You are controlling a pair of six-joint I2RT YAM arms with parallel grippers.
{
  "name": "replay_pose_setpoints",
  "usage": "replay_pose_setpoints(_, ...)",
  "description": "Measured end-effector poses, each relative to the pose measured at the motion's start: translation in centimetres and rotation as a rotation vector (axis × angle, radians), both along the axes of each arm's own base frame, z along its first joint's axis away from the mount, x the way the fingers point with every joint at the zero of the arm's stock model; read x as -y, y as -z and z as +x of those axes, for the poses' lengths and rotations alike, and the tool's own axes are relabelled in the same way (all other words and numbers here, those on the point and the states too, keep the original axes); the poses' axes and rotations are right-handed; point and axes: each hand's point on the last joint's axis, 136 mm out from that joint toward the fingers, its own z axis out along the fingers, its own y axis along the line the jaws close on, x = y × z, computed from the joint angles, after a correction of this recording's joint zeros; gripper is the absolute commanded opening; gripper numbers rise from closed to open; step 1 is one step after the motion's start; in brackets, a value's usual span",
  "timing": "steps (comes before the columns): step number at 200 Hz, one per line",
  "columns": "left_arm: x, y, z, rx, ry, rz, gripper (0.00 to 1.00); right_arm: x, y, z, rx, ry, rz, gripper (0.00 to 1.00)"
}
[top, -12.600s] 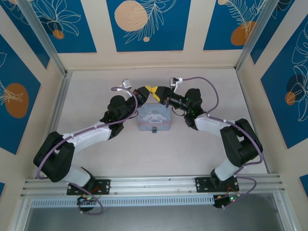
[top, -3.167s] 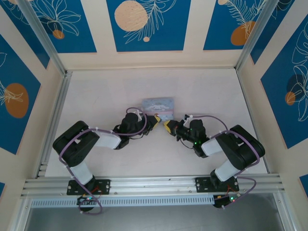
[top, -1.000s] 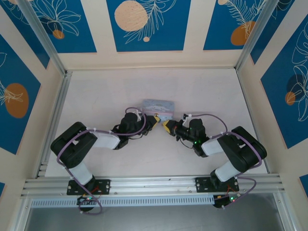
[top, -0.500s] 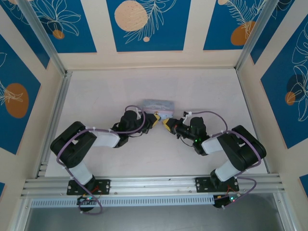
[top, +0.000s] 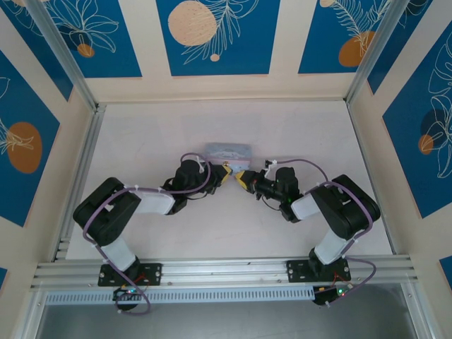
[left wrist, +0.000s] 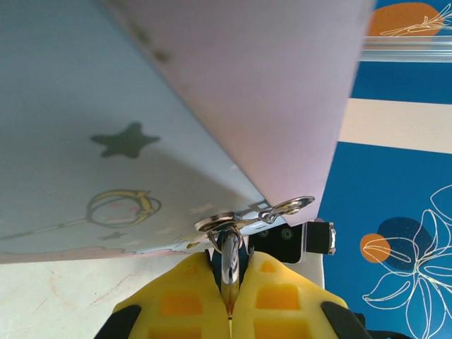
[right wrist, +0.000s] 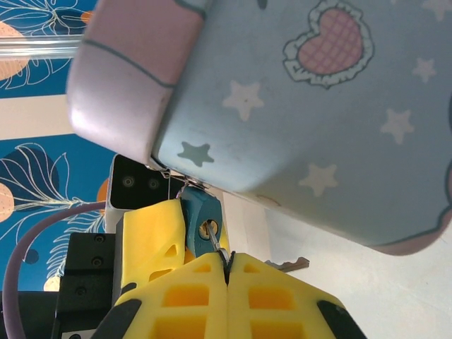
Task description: Unlock a padlock with a key
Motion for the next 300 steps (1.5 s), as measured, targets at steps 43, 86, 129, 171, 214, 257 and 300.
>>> replay_pose_setpoints(43,-0.1,-0.4,-0.3,-0.008,0.003,0.006,0.00,0.5,-0.2,0.0,-0.004,-0.016,0.019,0.00)
replay_pose_setpoints(86,-0.3,-0.5,-0.9,-0.027,0.009,0.017,0.00,0.4,-0.4,-0.4,-0.004,-0.051,0.031,0.00)
replay_pose_setpoints(129,-0.3,-0.6,-1.1,-0.033,0.018,0.017,0.00,0.3,-0.5,-0.8,-0.003,-0.078,0.035,0.00)
replay_pose_setpoints(171,-0.2,-0.6,-1.1,-0.033,0.021,0.017,0.00,0.2,-0.6,-0.9,-0.004,-0.090,0.040,0.00)
replay_pose_setpoints(214,-0.3,-0.6,-1.1,-0.033,0.017,0.016,0.00,0.0,-0.6,-0.7,-0.056,-0.070,0.093,0.00)
replay_pose_setpoints(257,-0.3,-1.2,-0.7,-0.041,-0.007,-0.016,0.00,-0.2,-1.1,-0.4,-0.080,-0.044,0.137,0.00)
replay_pose_setpoints(300,-0.2,-1.7,-0.6,-0.055,-0.018,-0.054,0.00,0.0,-1.5,-0.1,-0.063,-0.043,0.145,0.00)
